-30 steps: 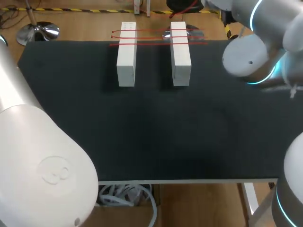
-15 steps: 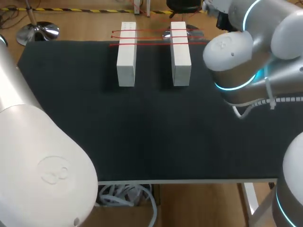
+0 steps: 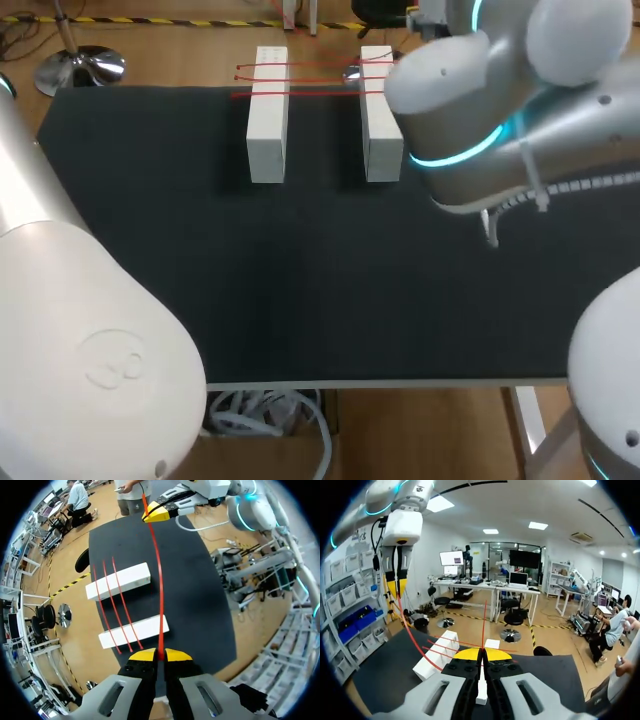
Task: Grab the tape and strap the tape.
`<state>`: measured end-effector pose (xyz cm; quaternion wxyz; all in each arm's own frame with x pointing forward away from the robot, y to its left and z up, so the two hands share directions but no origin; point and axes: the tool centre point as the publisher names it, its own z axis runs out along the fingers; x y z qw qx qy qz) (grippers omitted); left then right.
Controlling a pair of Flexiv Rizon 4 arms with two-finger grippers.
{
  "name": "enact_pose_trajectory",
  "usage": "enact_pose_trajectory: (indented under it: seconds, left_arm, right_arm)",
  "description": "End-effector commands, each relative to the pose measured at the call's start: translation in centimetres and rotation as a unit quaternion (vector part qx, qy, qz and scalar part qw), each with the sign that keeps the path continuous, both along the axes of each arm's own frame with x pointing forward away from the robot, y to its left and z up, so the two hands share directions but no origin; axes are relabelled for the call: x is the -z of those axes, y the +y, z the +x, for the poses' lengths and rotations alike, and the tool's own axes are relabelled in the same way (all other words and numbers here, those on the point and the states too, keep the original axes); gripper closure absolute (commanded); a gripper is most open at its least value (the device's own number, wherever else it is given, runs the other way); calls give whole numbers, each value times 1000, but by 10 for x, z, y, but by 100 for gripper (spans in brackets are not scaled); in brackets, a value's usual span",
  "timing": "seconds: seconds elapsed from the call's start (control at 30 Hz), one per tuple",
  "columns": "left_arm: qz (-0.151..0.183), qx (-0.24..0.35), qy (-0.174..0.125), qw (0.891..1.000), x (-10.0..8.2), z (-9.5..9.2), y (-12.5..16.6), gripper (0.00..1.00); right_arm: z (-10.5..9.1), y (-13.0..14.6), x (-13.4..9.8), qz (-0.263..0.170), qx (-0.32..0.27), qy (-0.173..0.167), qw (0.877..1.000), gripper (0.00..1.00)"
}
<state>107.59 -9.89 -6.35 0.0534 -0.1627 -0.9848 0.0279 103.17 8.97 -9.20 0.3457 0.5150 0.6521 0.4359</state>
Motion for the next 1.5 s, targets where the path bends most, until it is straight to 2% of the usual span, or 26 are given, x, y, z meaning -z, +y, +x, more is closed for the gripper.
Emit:
enact_pose_trajectory:
  seconds: [0.03, 0.1, 0.17, 0.27, 0.4, 0.57, 0.77, 0.83, 1.0, 1.23, 1.5]
  left_arm:
    - [2, 0, 1, 1000, -1, 1, 0, 100]
    - [2, 0, 1, 1000, -1, 1, 0, 100]
    - [2, 0, 1, 1000, -1, 1, 0, 100]
    - [2, 0, 1, 1000, -1, 1, 0, 100]
    - [2, 0, 1, 1000, -1, 1, 0, 100]
    - [2, 0, 1, 1000, -1, 1, 0, 100]
    - [2, 0, 1, 1000, -1, 1, 0, 100]
    - [35, -25, 0, 999, -2, 1, 1, 100]
    - [56, -81, -9, 995, -4, 0, 4, 100]
    - [50, -132, -12, 990, -1, -5, 3, 100]
    - [56, -154, -8, 987, 0, -8, 0, 100]
  right_arm:
    - [-2, 13, -9, -92, 148, 154, 972, 100]
    - [-3, 17, -10, -80, 133, 140, 978, 100]
    - [-3, 19, -5, -66, 134, 169, 974, 100]
    - [-1, 17, -1, -87, 142, 171, 971, 100]
    - [5, 13, -2, -92, 137, 183, 969, 100]
    - [9, 11, -6, -118, 118, 167, 972, 100]
    - [12, 12, -5, -131, 96, 153, 975, 100]
    - [13, 13, -5, -132, 85, 151, 976, 100]
    - [15, 15, -4, -141, 57, 144, 978, 100]
    - [21, 16, -5, -157, 24, 129, 979, 100]
    - [26, 15, -4, -189, -27, 101, 976, 100]
